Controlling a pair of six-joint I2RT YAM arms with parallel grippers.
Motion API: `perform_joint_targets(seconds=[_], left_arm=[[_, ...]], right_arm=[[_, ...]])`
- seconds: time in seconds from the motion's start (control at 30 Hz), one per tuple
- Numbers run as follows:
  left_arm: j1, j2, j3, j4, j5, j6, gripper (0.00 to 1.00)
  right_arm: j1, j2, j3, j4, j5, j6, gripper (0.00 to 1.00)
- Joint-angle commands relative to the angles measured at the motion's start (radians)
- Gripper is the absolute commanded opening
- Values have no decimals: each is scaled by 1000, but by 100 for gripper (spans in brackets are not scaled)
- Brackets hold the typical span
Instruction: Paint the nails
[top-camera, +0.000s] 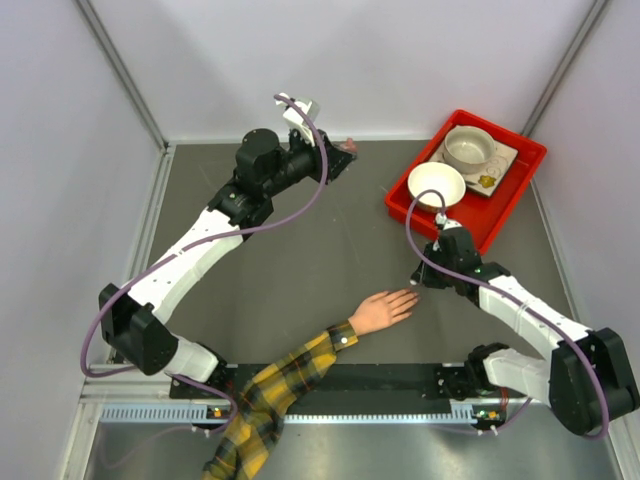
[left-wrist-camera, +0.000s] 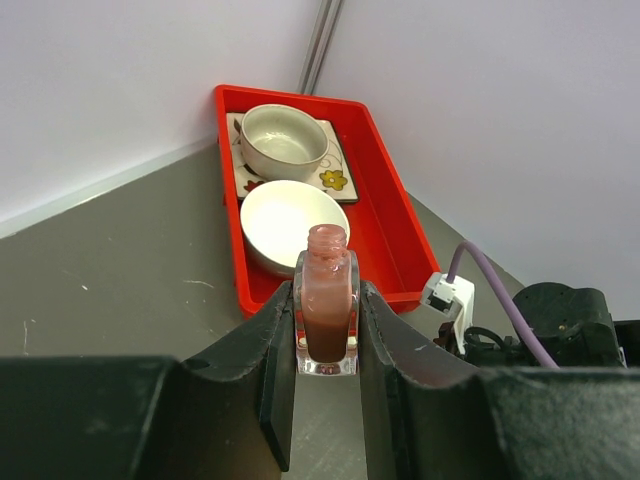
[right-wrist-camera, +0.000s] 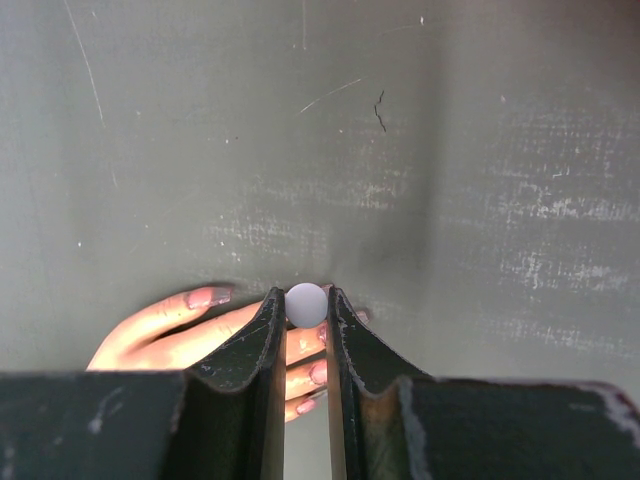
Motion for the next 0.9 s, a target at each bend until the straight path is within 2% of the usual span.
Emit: perform_joint_targets(seconds=[0.0, 0.87], left_arm=[[7, 7, 50, 70, 14, -6, 0], [13, 12, 57, 67, 17, -6, 0]], right_arm=[[-19, 18, 43, 19, -7, -16, 0], [-31, 36, 47, 16, 3, -13, 0]])
